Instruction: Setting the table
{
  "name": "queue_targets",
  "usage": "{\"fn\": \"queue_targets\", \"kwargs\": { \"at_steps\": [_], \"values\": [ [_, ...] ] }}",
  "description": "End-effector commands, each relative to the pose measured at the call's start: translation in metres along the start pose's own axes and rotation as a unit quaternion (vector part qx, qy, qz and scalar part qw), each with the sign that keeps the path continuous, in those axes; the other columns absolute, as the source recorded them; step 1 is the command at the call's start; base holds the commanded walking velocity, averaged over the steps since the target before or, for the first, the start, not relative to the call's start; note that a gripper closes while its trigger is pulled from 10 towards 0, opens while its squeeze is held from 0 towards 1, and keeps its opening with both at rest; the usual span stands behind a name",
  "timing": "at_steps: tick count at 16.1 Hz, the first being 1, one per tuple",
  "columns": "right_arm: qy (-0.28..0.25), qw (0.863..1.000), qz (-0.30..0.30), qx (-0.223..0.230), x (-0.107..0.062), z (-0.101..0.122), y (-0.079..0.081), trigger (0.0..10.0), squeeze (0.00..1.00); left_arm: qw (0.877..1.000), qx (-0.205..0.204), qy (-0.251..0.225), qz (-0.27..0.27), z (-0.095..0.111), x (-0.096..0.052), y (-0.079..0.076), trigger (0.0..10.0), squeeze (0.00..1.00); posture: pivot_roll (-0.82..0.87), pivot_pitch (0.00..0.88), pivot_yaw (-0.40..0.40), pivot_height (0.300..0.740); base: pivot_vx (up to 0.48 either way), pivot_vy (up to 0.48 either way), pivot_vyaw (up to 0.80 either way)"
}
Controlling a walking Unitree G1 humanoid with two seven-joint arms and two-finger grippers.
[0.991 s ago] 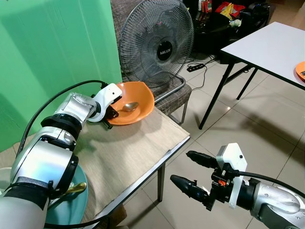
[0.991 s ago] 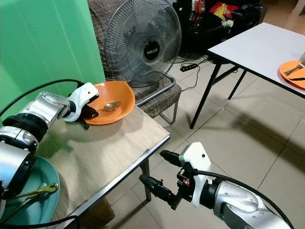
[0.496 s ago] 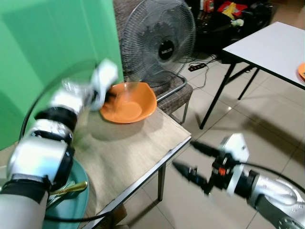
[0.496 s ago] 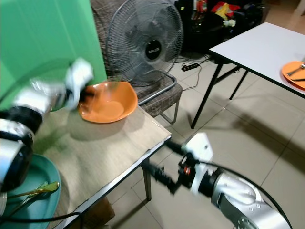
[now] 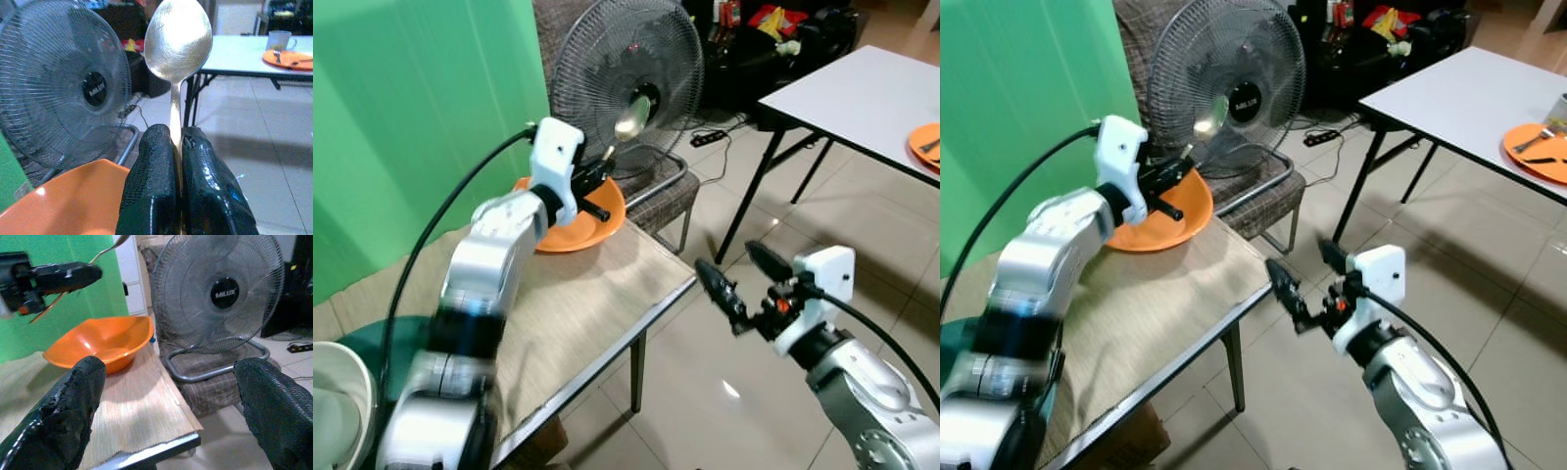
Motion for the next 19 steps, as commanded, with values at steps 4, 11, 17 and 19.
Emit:
{"fn": "queue_targets", "kwargs": {
  "at_steps": [4, 11, 17, 19],
  "values": [
    [-0.015, 0.998, -0.049, -0.031, 0.005, 0.002, -0.007, 10.0, 0.0, 0.996, -0.024, 0.01, 0.091, -0.014, -0.036, 0.007, 0.0, 0.0, 0.0, 0.0, -0.018, 0.74, 0.0, 0.0, 0.0],
    [-0.038, 0.993, -0.108, -0.038, 0.006, 0.012, -0.024, 10.0, 0.0, 0.985, -0.036, -0.084, 0.147, 0.015, -0.034, -0.002, 10.0, 0.0, -0.01, 0.0, -0.004, 0.74, 0.0, 0.0, -0.45],
    [-0.027, 0.989, -0.147, 0.017, -0.009, 0.002, -0.027, 10.0, 0.0, 0.984, -0.071, -0.087, 0.142, 0.003, -0.038, -0.02, 10.0, 0.0, -0.03, 0.0, 0.001, 0.74, 0.0, 0.0, -0.66],
    [-0.032, 0.986, -0.165, 0.012, -0.008, 0.005, -0.031, 10.0, 0.0, 0.989, -0.002, -0.065, 0.131, -0.007, -0.049, -0.016, 10.0, 0.0, -0.03, 0.0, -0.003, 0.74, 0.0, 0.0, 0.0]
  ]
}}
Point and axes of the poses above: a point about 5 cm out from each wrist's last joint towards the gripper, its own x axis pointing out of the wrist towards the gripper, its own z axis along the axis of the wrist's last joint, y = z × x, the point moved 5 cm from there along x, pointing out of the wrist towards the gripper, and after that the axes turned 3 degrees about -x, right-handed, at the moved point
